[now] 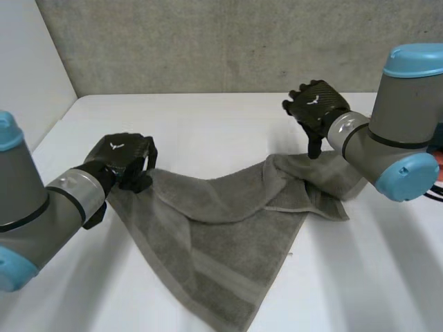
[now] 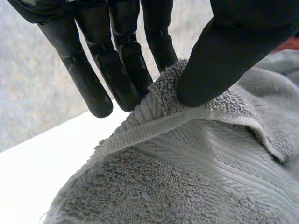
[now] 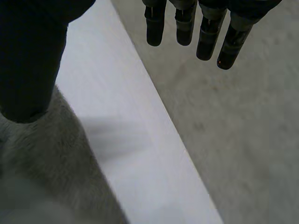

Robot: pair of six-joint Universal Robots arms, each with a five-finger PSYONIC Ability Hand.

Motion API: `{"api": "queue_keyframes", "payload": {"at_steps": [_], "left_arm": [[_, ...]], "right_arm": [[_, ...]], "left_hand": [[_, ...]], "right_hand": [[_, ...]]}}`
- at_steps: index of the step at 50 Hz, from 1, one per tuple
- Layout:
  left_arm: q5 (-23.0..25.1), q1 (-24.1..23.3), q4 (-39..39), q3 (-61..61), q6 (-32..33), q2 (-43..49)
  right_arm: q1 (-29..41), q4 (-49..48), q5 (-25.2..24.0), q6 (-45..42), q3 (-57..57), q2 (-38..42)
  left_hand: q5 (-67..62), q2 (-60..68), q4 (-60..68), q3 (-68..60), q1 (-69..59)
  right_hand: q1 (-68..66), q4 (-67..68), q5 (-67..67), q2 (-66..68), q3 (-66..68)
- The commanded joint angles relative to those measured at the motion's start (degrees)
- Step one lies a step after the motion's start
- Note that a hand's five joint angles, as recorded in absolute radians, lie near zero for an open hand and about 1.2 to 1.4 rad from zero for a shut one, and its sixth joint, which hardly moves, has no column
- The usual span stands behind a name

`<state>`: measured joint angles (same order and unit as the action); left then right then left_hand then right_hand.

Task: Fold the laundry.

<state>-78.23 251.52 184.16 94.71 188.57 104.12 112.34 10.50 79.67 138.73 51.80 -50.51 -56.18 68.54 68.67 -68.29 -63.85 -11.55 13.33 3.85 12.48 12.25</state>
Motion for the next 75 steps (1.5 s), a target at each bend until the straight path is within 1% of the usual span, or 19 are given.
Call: {"api": "queue_keyframes", "payload": {"at_steps": [1,4,11,18,25,35,39,40,41,44,46,51,55,59,60,62,64,68,75], "left_arm": [[-2.9,0.5,0.1,-0.7,1.5,1.1],[-3.0,0.4,0.2,-0.3,1.5,0.7],[-3.0,0.2,0.2,-0.1,1.5,-0.6],[-3.0,-0.2,0.2,0.1,1.5,-1.3],[-3.0,-0.2,0.2,0.4,1.5,-1.2],[-2.9,-0.2,0.5,1.1,1.5,-1.1],[-2.9,-0.2,0.5,1.4,1.5,-1.1],[-2.9,-0.2,0.5,1.4,1.5,-1.1],[-2.9,-0.2,0.5,1.5,1.5,-1.2],[-2.9,-0.2,0.5,1.5,1.5,-1.2],[-3.0,-0.2,0.5,1.6,1.5,-1.3],[-3.0,-0.2,0.5,1.4,1.5,-1.6],[-3.2,0.1,0.0,0.7,1.7,-2.8],[-3.2,0.8,-0.5,-1.4,1.9,-6.4],[-3.2,1.0,-0.7,-2.1,1.9,-7.4],[-3.2,2.0,-2.0,-4.1,2.5,-10.8],[-3.2,3.0,-3.4,-5.3,2.9,-13.0],[-3.1,5.0,-8.8,-9.4,4.3,-17.2],[-2.7,5.5,-15.1,-13.1,9.2,-17.3]], "right_arm": [[-2.0,1.0,4.6,14.3,13.2,-11.3],[-5.8,1.6,3.7,17.5,22.2,-15.2],[-8.9,0.3,-2.2,18.7,35.5,-16.2],[-9.5,-8.6,-4.4,20.6,40.1,-13.7],[-9.0,-15.1,-4.6,21.8,39.0,-8.3],[-8.9,-16.2,-4.3,22.5,32.0,-1.2],[-8.8,-16.6,-4.2,22.9,29.1,0.8],[-8.8,-16.7,-4.1,23.1,28.5,1.0],[-8.7,-17.2,-4.0,23.6,27.7,1.0],[-8.7,-17.9,-3.7,25.0,26.2,0.8],[-8.8,-17.7,-3.7,25.8,25.1,0.6],[-8.8,-17.2,-4.0,26.2,22.3,0.7],[-9.3,-13.4,-3.6,24.3,19.3,-1.2],[-9.4,-3.8,-3.7,19.0,15.8,-8.9],[-9.5,-0.3,-3.7,16.1,14.3,-13.6],[-9.8,3.8,-4.1,13.2,12.5,-17.9],[-9.8,9.0,-3.6,8.6,8.9,-23.3],[-10.0,17.4,-3.1,3.1,2.0,-29.1],[-9.8,27.9,-3.4,-0.6,-1.9,-29.4]], "left_hand": [[-13.8,11.5,11.3,-11.7,-16.1],[-13.8,11.5,11.3,-11.7,-16.1],[-13.8,11.5,11.3,-11.7,-16.1],[-13.8,11.5,11.3,-11.7,-16.1],[-13.8,11.5,11.3,-11.7,-16.1],[-13.8,11.5,11.3,-11.7,-16.1],[-13.8,11.5,11.3,-11.7,-16.1],[-13.8,11.5,11.3,-11.7,-16.1],[-13.8,11.5,11.3,-11.7,-16.1],[-13.8,11.5,11.3,-11.7,-16.1],[-13.8,11.5,11.3,-11.7,-16.1],[-13.8,11.5,11.3,-11.7,-16.1],[-13.8,11.5,11.3,-11.7,-16.1],[-13.8,11.5,11.3,-11.7,-16.1],[-13.8,11.5,11.3,-11.7,-16.1],[-13.8,11.5,11.3,-11.7,-16.1],[-13.8,11.5,11.3,-11.7,-16.1],[-13.8,11.5,11.3,-11.7,-16.1],[-13.8,11.5,11.3,-11.7,-16.1]], "right_hand": [[1.5,-3.3,-3.9,-2.5,-2.3],[1.5,-3.3,-3.9,-2.5,-2.3],[-13.3,11.5,11.0,12.4,12.6],[-18.9,17.1,16.6,18.0,18.2],[-19.2,17.4,16.9,18.3,18.5],[-24.8,23.0,22.5,23.8,24.1],[-35.0,33.2,32.7,34.1,34.3],[-39.5,37.8,37.2,38.6,38.8],[-51.4,49.6,49.1,50.5,50.7],[-64.4,62.6,62.1,63.5,63.7],[-68.4,66.7,66.1,67.5,67.7],[-68.5,66.7,66.1,67.5,67.7],[-68.5,66.7,66.1,67.5,67.7],[-68.5,66.7,66.1,67.5,67.7],[-68.5,66.7,66.1,67.5,67.7],[-68.5,66.7,66.1,67.5,67.7],[-68.5,66.7,66.1,67.5,67.7],[-68.5,66.7,66.1,67.5,67.7],[-68.5,66.7,66.1,67.5,67.7]]}}
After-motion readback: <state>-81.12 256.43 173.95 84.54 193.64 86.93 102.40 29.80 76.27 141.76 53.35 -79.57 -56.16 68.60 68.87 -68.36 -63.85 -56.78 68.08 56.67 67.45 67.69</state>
